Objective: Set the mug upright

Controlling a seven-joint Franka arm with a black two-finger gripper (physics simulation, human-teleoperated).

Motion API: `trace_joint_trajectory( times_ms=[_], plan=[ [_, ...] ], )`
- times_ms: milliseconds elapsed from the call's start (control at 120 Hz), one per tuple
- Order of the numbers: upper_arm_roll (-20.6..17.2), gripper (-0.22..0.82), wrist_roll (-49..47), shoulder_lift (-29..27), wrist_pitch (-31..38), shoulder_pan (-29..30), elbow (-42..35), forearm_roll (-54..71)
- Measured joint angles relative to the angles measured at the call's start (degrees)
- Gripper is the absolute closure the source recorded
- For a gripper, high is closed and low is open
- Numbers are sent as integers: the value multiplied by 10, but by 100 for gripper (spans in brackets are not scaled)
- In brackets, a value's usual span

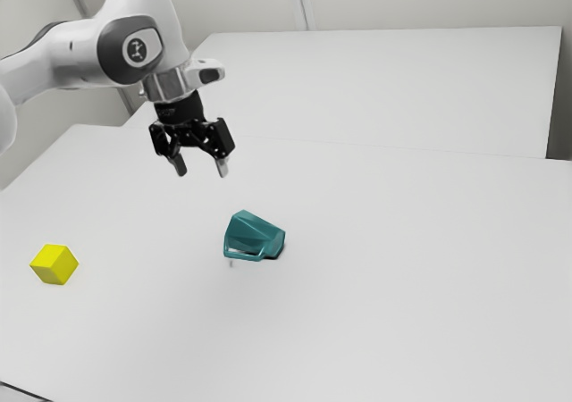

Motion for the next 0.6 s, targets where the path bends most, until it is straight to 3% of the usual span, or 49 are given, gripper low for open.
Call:
trace_joint_trajectory(
  times_ms=[175, 442, 600],
  plan=[
    [1, 0, 44, 2, 28, 76, -61, -80],
    [1, 0, 190, 48, 91, 180, -95, -193],
    [1, 0, 285, 107, 141, 157, -92, -248]
  ],
)
